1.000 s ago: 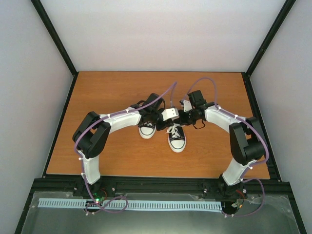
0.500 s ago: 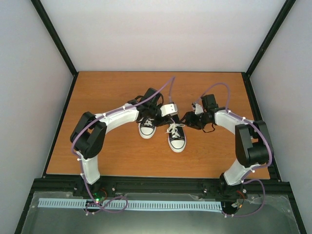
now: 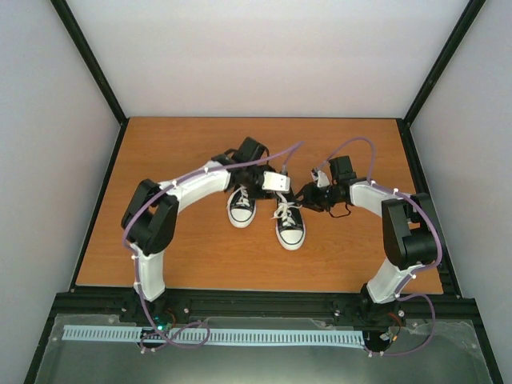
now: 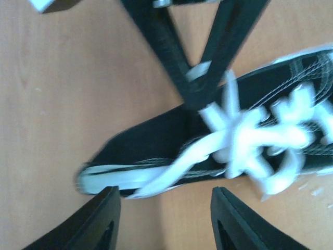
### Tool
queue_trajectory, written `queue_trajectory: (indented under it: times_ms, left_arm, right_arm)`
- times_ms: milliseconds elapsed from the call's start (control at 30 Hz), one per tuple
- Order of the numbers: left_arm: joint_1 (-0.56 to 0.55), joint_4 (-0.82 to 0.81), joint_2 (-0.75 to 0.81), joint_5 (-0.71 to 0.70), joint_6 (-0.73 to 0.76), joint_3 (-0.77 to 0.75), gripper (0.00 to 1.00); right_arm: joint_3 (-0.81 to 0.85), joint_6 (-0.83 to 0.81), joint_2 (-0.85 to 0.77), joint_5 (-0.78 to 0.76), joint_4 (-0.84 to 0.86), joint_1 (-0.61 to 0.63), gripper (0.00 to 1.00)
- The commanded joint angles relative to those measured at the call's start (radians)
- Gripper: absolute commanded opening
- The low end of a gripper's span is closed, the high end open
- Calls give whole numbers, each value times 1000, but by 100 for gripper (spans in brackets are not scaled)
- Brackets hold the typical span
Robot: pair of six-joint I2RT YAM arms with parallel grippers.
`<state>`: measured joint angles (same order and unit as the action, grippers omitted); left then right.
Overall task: Tie the shoes
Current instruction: Tie the shoelace on the shoe.
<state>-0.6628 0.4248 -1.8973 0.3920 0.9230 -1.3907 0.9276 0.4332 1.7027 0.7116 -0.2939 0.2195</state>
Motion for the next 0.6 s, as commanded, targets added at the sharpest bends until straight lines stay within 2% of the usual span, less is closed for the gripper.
queue_trajectory:
  times_ms: [0,67,133,200,267,333,433,500,567]
  left_arm:
    - [69,378,-113,49,441,-275,56]
    - [69,447,-128,111,480,-317,55]
    - [62,440,-110,157,448,-307,41]
    - [51,352,-57,164,295,-246,28]
    - [41,251,30,153,154,-127,25]
    - [27,112,125,125,29,47,29]
    - [-8,-124,240,80,-89,264,47]
    - [-41,-232,256,17,-149,341,55]
    - [-70,-292,233,-59,-228,361,59]
  right_arm:
    - [-15,-3,5,2,14,-1,33]
    - [-16,-1,3,-2,13,-1,26]
    - [-15,-1,1,-8,10,0,22]
    - [-18,-1,-2,-12,5,0,19]
    - [-19,1,-3,-13,7,0,17]
    - [-19,3,1,-7,10,0,15]
    - [-12,-1,5,-2,3,0,12]
    - [-7,-5,5,0,-8,0,12]
    - [-2,-13,6,2,-19,0,11]
